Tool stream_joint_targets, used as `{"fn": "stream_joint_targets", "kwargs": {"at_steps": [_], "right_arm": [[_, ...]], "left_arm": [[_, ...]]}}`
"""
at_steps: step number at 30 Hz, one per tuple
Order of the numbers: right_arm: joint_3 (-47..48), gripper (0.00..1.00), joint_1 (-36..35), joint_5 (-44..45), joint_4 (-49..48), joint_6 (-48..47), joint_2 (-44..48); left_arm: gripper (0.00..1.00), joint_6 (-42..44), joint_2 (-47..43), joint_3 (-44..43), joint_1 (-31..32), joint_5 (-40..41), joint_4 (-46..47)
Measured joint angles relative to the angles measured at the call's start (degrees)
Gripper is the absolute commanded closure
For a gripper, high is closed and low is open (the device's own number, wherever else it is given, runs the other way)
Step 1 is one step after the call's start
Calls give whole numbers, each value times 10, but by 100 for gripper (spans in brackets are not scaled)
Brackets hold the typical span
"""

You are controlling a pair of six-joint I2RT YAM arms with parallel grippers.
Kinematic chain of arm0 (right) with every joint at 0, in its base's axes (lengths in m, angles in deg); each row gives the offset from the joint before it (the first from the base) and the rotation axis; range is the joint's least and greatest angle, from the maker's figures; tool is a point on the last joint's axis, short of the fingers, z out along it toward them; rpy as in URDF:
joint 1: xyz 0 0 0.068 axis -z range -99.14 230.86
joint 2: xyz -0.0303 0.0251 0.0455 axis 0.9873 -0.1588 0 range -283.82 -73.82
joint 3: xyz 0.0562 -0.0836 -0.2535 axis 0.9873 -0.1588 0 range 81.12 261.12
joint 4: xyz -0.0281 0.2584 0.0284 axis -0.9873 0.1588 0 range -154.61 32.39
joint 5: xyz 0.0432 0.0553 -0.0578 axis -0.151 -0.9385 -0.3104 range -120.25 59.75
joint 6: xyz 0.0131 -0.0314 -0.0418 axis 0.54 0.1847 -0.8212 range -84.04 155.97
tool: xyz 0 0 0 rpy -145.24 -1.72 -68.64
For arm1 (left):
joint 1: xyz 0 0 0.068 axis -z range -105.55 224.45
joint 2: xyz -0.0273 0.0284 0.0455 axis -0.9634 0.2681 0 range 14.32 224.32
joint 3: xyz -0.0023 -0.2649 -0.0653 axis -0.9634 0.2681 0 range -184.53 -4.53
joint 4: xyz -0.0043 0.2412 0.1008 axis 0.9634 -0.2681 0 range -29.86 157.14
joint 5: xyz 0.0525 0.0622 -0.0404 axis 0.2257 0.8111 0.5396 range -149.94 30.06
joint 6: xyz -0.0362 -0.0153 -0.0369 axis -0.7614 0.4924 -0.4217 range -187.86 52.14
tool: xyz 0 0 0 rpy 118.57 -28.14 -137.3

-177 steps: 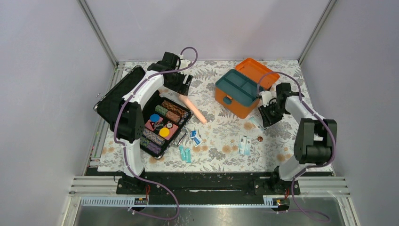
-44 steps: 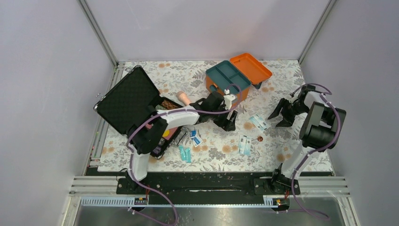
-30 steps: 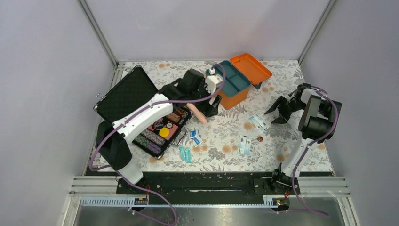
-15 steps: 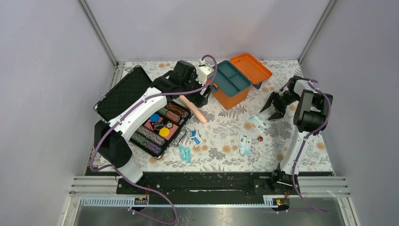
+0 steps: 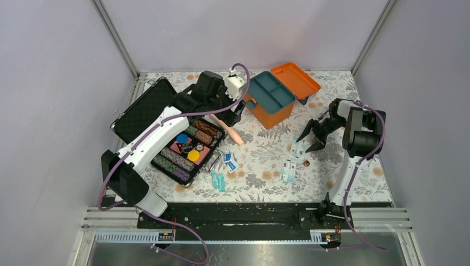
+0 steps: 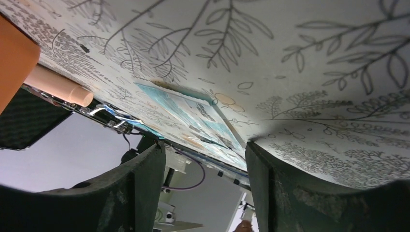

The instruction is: Organize the medicine kit

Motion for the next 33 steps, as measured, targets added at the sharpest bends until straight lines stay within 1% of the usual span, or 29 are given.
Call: {"fn": "stream_joint_targets", "kwargs": {"at_steps": [7,15,23,26,29,30,33], "right_arm": [[-9,32,-8,7,-3,32,5],[5,33,-57,57,-7,47,13],[66,34,-93,107,-11,64,13],[87,34,-106,132,-15,64,13],[97,38,-125,147,-17,63,13],[98,38,-130,147,-19,61,13],[96,36,-144,152,-22,60,14]], "left_arm": [[21,-20,-7,21,0,-1,0],[22,-66,-7,68,0,-7,-2],[22,-109,-8,96,-2,-14,6],[22,-142,-12,122,-5,-20,39],[22,-195,-13,161,-5,-26,99],[22,-224,-10,174,-3,-26,122],[22,-268,-1,178,3,-24,158]]}}
